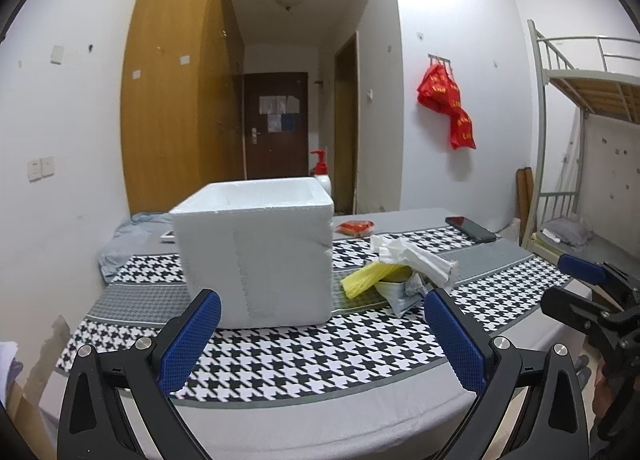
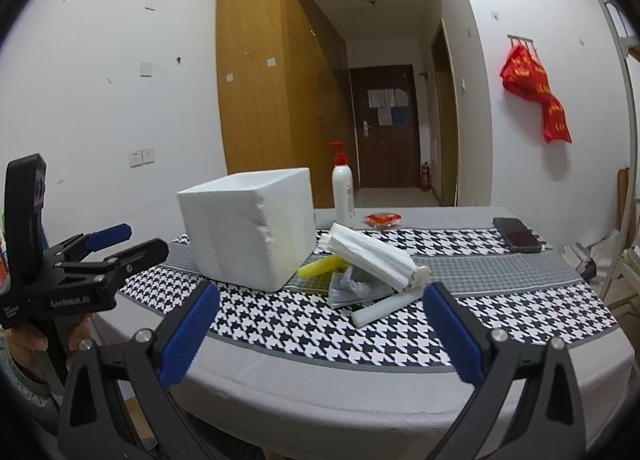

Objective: Organize soft objects
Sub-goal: 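Move the left tool toward the white towel on the pile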

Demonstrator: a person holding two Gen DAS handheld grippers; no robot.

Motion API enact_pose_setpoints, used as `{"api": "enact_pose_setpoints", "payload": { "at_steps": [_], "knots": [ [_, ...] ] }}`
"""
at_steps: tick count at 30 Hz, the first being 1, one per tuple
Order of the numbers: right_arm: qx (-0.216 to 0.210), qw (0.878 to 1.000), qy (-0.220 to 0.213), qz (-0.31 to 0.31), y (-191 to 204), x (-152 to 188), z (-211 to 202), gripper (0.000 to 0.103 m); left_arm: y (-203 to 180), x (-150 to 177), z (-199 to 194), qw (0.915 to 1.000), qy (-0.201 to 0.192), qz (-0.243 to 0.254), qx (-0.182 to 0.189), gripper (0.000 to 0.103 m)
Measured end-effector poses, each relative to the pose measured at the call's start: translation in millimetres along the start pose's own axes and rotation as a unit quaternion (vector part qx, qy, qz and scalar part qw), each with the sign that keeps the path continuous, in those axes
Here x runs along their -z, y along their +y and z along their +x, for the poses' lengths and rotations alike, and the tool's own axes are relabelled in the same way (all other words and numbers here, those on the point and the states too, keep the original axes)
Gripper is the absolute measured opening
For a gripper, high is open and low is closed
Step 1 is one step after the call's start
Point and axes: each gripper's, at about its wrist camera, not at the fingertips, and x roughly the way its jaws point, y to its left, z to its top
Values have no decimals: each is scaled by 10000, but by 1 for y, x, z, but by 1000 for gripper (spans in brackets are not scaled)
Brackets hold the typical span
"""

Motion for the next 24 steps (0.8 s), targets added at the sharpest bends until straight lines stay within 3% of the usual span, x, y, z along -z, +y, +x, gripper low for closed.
{"api": "enact_pose_setpoints", "payload": {
  "at_steps": [8,24],
  "knots": [
    [223,9994,258,-86,-6,-4,22,103,-5,-6,27,9993,180,181,283,102],
    [691,9947,616,448,-47,-6,53,103,-26,-9,71,9914,603,558,1023,102]
  ]
}}
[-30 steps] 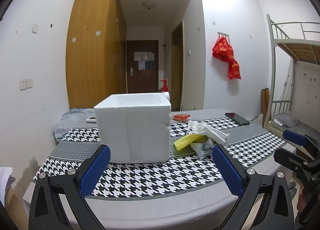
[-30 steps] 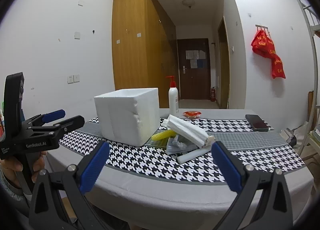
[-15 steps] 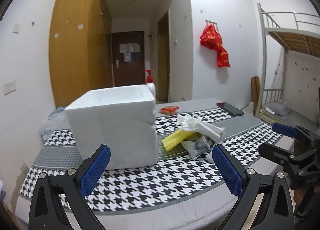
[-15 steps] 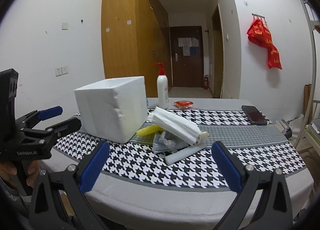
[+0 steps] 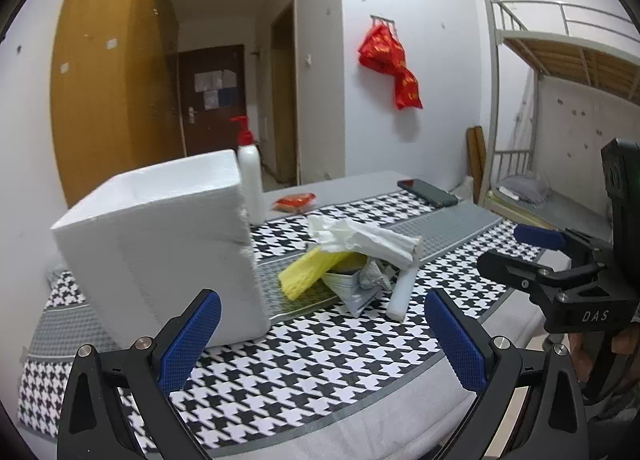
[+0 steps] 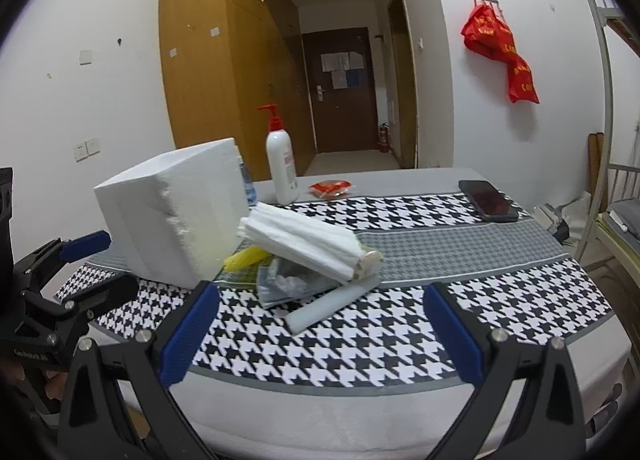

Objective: Organize soft objects
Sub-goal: 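Move the left tool toward the white towel on the pile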

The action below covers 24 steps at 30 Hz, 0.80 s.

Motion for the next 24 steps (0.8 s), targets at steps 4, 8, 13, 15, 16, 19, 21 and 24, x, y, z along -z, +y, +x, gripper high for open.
{"api": "enact_pose_setpoints", "payload": {
  "at_steps": [4,8,13,15,16,19,21,24],
  "knots": [
    [55,10000,-10,9,-7,-2,4,103,-5,-2,12,9998,92,67,173,102],
    [100,9999,21,60,-15,-1,7,103,-17,-6,23,9991,162,246,317,102],
    [131,9997,95,172,-28,4,14,103,-29,-15,38,9978,223,460,429,101],
    [143,9996,136,208,-33,5,17,103,-32,-20,46,9972,266,496,501,98],
    [137,9996,153,218,-35,6,18,103,-33,-22,50,9969,287,514,520,97],
    [113,9995,182,224,-39,8,21,103,-35,-28,63,9965,318,599,481,94],
    [105,9995,192,213,-41,9,23,103,-36,-34,73,9962,382,622,483,91],
    [109,9994,221,234,-44,11,26,103,-38,-40,82,9956,408,705,462,89]
  ]
}}
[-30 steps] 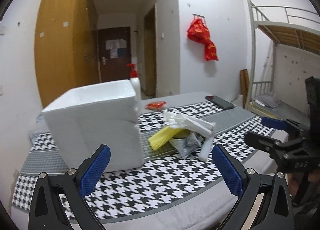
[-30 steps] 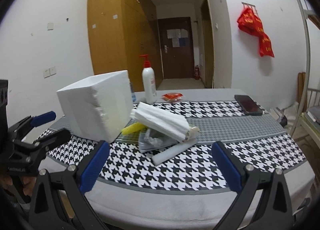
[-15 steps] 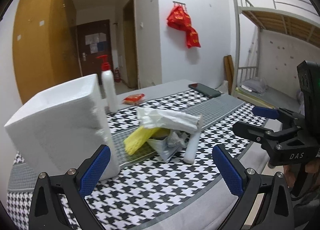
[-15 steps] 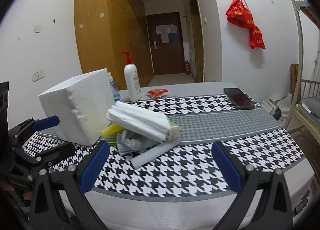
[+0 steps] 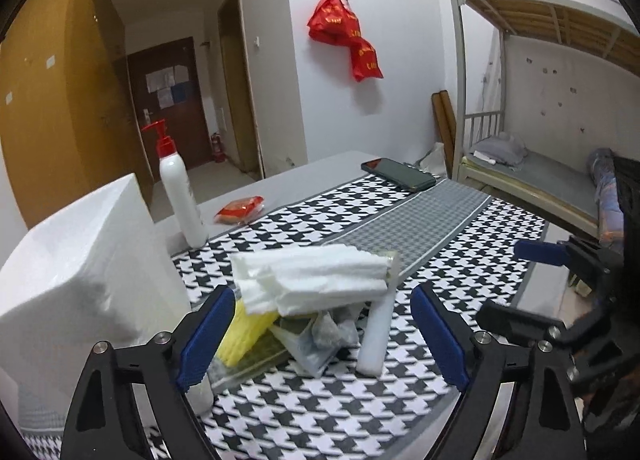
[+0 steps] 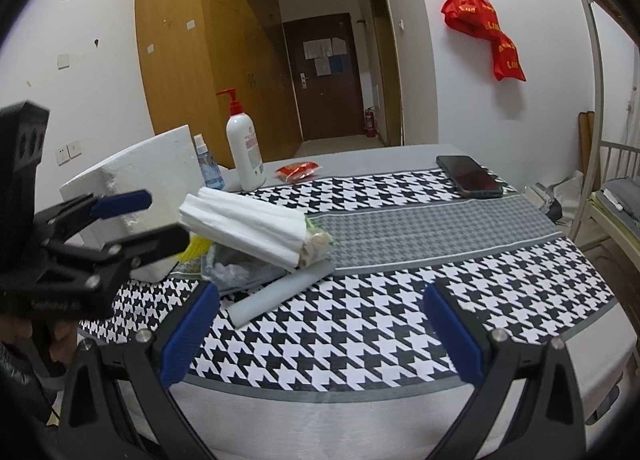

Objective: Organize soft objects
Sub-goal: 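Move the left tool toward the white towel on the pile, then grasp the white towel with the left tool and lift it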

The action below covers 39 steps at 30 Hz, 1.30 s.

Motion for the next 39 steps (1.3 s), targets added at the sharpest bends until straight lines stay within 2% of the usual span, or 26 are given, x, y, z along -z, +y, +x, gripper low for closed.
{"api": "enact_pose_setpoints", "payload": {
  "at_steps": [7,17,20,25,27,33,39],
  "knots": [
    [18,9999,59,112,-8,2,6,103,1,-14,22,9997,38,198,-152,86],
    [41,9998,117,123,-12,1,13,103,10,-9,51,9987,391,201,-238,85],
    [61,9998,147,126,-13,0,16,103,12,-5,56,9985,472,171,-218,69],
    [96,9997,200,102,-11,-1,21,103,15,-3,59,9985,510,96,-147,53],
    [113,9997,216,96,-11,-1,22,103,16,-2,61,9985,536,83,-100,39],
    [164,9994,287,94,-10,-2,29,103,19,-4,57,9991,420,-12,16,17],
    [144,9995,280,80,-8,-3,31,103,22,-16,34,9997,106,-119,206,10]
  ]
}}
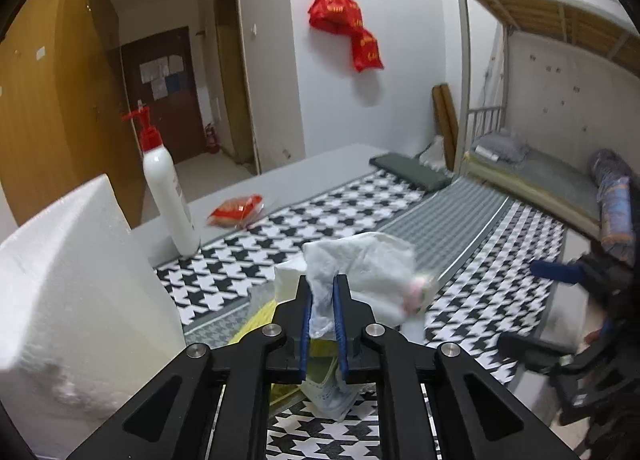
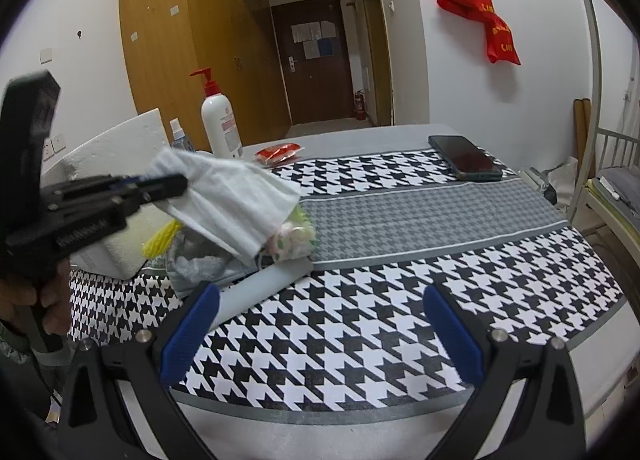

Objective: Organize soft objects
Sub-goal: 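Grasp the white towel with the left tool and lift it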

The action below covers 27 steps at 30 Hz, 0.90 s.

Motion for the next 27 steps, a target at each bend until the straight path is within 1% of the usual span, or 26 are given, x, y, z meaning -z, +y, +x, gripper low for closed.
{"api": "enact_pose_setpoints", "payload": {
  "at_steps": [8,15,19,23,27],
  "knots": [
    [-90,9999,-19,-44,6,-2,0,103,8,-8,-36,9993,-357,-130,43,10],
    [-110,9999,28,-27,7,-7,6,103,14,-3,-60,9987,-497,-124,-40,10],
    [-100,9999,66,-111,9,-9,11,103,18,4,-64,9990,-413,-169,-20,8],
    [-189,9997,54,-175,14,-11,12,103,22,17,-69,9994,-198,-284,20,8],
    [-286,9993,54,-255,19,-12,13,103,23,31,-81,9993,-95,-350,105,8]
  ]
}}
